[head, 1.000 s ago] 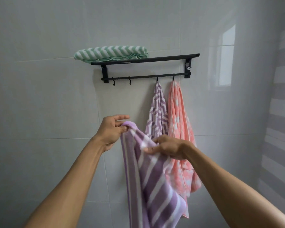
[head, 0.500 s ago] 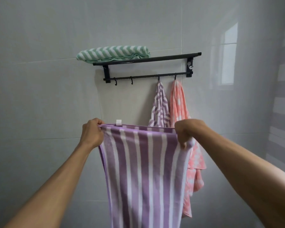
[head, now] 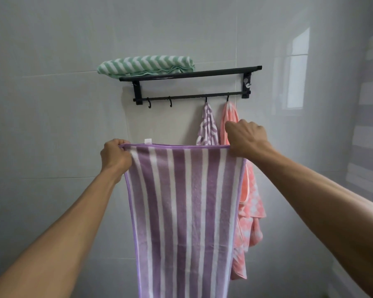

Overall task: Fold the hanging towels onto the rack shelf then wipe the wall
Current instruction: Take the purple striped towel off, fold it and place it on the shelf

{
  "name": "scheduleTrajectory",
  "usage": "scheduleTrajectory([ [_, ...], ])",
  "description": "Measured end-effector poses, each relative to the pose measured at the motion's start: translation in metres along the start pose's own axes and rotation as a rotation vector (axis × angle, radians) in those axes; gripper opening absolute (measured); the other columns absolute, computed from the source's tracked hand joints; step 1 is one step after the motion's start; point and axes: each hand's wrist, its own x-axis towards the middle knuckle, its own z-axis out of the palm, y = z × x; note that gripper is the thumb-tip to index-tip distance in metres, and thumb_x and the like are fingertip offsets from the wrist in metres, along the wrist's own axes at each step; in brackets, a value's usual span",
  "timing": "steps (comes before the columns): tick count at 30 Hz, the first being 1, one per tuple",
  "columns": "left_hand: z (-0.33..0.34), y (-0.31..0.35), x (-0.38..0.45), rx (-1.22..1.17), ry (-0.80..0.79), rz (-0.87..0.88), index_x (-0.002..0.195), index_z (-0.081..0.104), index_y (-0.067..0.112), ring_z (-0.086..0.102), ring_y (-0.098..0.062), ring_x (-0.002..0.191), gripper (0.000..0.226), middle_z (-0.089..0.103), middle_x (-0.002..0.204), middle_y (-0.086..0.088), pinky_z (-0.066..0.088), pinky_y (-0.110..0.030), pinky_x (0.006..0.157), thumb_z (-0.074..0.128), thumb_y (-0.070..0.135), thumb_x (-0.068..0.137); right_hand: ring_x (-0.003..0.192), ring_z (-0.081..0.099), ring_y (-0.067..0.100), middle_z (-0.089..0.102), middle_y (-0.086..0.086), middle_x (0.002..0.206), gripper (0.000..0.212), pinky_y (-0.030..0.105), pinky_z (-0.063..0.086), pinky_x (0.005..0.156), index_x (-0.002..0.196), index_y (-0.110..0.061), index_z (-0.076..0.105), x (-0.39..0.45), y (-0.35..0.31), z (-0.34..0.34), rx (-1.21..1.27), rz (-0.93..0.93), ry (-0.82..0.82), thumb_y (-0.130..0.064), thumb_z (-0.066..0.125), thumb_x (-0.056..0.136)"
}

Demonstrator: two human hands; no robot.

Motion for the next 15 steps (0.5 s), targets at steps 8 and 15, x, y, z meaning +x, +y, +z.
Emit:
scheduleTrajectory([
  [8, 0.001, 0.002, 0.006, 0.042, -0.066, -0.004, 0.113, 0.06, 0.015, 0.056, -0.024, 0.089, 0.034, 0.059, 0.105, -0.006, 0.045, -0.031, 0.07, 0.032, 0.005, 0.096, 0.078, 0.056, 0.033, 0.055, 0.009, 0.078, 0.024, 0.036, 0.047, 0.059, 0.073, -0.006, 0.053, 0.015, 0.018, 0.015, 0.399, 0.067, -0.165, -0.015, 0.071, 0.086],
  [15, -0.003, -0.025, 0.017, 0.005, -0.242, 0.012, 0.088, 0.062, 0.014, 0.058, -0.027, 0.082, 0.023, 0.063, 0.09, -0.005, 0.048, -0.039, 0.074, 0.045, 0.03, 0.09, 0.076, 0.064, 0.031, 0.069, 0.018, 0.09, 0.02, 0.05, 0.062, 0.076, 0.092, -0.001, 0.074, 0.013, 0.032, 0.034, 0.823, 0.224, -0.159, -0.02, 0.076, 0.089],
])
